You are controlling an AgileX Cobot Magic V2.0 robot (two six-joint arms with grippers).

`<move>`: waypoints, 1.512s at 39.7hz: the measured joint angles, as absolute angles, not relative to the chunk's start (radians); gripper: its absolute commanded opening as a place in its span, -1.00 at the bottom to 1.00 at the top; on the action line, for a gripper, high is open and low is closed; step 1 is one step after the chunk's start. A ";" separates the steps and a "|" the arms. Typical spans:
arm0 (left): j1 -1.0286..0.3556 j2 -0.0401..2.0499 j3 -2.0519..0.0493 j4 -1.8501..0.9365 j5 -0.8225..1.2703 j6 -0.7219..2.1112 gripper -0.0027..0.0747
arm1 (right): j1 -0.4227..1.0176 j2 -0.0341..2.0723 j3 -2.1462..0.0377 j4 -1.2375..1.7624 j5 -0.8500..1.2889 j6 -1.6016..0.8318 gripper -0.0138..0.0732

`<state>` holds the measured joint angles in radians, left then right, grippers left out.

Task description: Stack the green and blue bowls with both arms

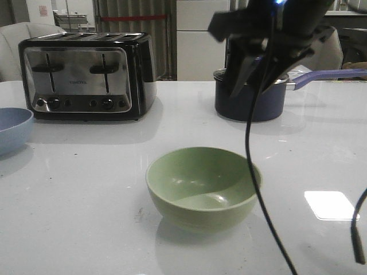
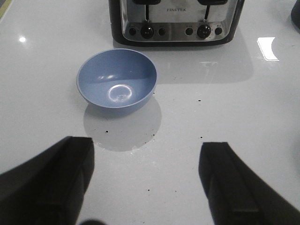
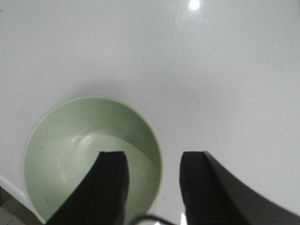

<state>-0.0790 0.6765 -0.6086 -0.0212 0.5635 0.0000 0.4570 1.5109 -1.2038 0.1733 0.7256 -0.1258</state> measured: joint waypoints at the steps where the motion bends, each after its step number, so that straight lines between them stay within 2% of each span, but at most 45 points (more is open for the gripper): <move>1: -0.079 0.677 -0.609 -0.021 0.563 0.000 0.44 | 0.457 1.477 -1.192 0.171 0.726 -0.127 0.22; 17: -0.079 0.677 -0.609 -0.021 0.563 0.000 0.44 | 0.457 0.998 -0.945 0.171 0.766 -0.161 0.22; 35: -0.079 0.677 -0.609 -0.021 0.562 0.000 0.44 | 0.457 0.551 -0.739 0.170 0.935 -0.162 0.22; 44: -0.079 0.677 -0.609 -0.021 0.562 0.000 0.44 | 0.457 0.437 -0.656 0.170 0.949 -0.162 0.22; 60: -0.079 0.677 -0.609 -0.021 0.562 0.000 0.44 | 0.457 0.430 -0.649 0.170 0.950 -0.163 0.22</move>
